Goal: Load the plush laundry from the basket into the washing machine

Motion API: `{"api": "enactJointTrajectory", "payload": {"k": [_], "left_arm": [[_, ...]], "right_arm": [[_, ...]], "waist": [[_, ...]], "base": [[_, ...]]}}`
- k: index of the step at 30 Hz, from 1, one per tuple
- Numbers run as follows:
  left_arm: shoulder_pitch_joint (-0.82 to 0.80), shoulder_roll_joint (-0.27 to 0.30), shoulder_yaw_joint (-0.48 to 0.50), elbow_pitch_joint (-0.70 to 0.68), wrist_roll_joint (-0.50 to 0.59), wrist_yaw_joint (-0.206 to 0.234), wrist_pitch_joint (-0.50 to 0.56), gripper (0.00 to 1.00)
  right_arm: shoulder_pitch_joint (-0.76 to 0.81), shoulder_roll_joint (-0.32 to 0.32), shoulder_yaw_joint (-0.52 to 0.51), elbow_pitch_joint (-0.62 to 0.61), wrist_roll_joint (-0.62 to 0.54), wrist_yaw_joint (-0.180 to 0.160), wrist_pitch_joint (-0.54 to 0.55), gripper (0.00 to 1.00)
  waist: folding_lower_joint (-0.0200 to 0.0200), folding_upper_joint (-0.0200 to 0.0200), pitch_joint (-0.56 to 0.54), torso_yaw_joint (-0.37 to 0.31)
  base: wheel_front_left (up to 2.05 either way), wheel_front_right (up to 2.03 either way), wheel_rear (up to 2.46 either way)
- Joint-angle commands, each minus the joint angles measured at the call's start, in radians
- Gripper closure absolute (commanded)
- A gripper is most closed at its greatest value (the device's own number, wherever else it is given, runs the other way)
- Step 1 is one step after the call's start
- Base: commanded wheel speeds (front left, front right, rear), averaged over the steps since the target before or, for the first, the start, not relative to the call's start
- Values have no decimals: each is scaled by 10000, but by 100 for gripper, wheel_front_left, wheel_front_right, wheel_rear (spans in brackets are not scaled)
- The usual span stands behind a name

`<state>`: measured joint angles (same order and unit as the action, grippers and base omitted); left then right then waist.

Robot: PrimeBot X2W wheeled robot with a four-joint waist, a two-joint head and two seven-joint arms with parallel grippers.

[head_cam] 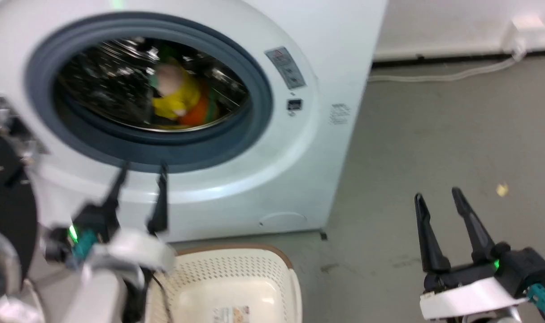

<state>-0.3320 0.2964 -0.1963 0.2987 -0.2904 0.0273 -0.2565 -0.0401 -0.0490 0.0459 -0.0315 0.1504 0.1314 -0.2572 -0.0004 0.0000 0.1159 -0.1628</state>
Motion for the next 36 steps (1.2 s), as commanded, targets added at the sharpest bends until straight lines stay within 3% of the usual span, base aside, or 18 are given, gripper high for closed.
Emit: {"api": "enactJointTrajectory", "payload": {"k": [1, 7, 14, 28, 29, 36], "left_arm": [[832, -325, 60, -548, -203, 83, -50, 0], [2561, -778, -16, -2009, 177, 556, -51, 0], [3610, -1223, -225, -2758, 1100, 1049, -52, 0], [3846, -1564, 306, -2556, 1286, 890, -52, 0], [3730, -1544, 258, -2583, 1215, 929, 12, 100], [3719, -1569, 278, -2597, 1253, 899, 82, 100]], "right_arm": [[264, -12, 26, 20, -54, -7, -46, 0], [612, -12, 167, 47, -78, -7, -46, 0], [932, -12, 118, 119, 8, -7, -46, 0], [1061, -12, 190, 229, 129, -7, -46, 0], [939, 2, 193, 200, 89, 2, 6, 100], [926, 2, 181, 202, 51, 2, 69, 100]], "waist": [[4, 0, -622, 586], [4, 0, -938, 932], [4, 0, -1093, 1204], [4, 0, -1147, 1389], [5, 0, -1147, 1390], [5, 0, -1147, 1397]], "base": [[0, 0, 0], [0, 0, 0], [0, 0, 0], [0, 0, 0], [0, 0, 0], [0, 0, 0]]}}
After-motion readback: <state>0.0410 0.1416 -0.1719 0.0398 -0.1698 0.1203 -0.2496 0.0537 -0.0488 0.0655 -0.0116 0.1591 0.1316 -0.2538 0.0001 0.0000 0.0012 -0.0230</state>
